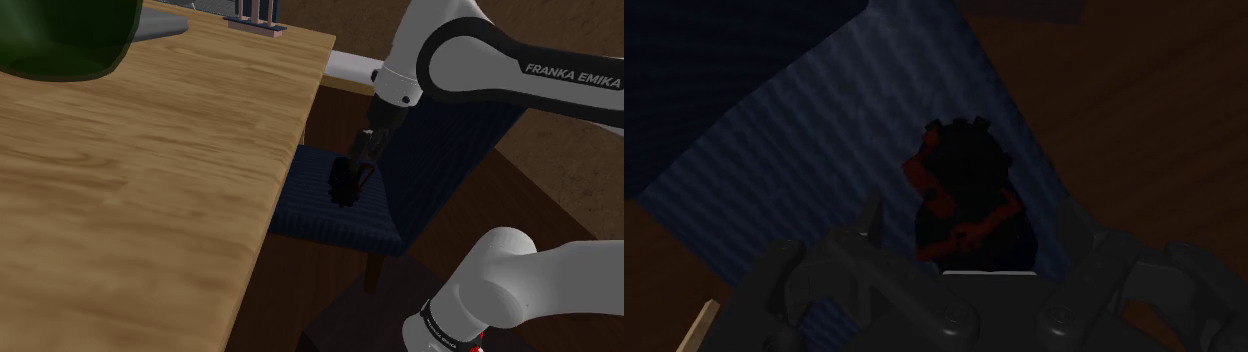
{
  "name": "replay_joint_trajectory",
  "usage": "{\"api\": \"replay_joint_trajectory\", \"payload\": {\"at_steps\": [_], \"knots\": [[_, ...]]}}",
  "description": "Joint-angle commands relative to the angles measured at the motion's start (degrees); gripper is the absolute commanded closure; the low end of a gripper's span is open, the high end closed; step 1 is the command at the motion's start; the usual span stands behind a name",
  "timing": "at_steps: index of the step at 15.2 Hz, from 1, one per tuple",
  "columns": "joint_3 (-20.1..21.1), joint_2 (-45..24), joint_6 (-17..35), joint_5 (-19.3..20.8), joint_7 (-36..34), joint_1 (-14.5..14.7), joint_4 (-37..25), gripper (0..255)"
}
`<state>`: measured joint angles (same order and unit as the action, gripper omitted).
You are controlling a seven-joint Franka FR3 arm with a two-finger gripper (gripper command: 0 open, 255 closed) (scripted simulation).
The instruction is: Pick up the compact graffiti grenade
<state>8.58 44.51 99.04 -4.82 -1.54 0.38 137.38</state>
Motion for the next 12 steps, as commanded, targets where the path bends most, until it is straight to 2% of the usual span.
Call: {"api": "replay_joint_trajectory", "payload": {"at_steps": [1,6,8,9,12], "knots": [[0.5,0.2,1.9,0.0,-0.4,0.0,1.3,0],[0.9,0.8,5.9,-0.3,-0.4,0.2,5.9,0],[0.9,0.8,5.9,-0.3,-0.4,0.2,5.9,0],[0.8,0.7,5.9,-0.3,-0.4,0.2,5.8,255],[0.8,0.7,5.9,-0.3,-0.4,0.2,5.8,255]]}}
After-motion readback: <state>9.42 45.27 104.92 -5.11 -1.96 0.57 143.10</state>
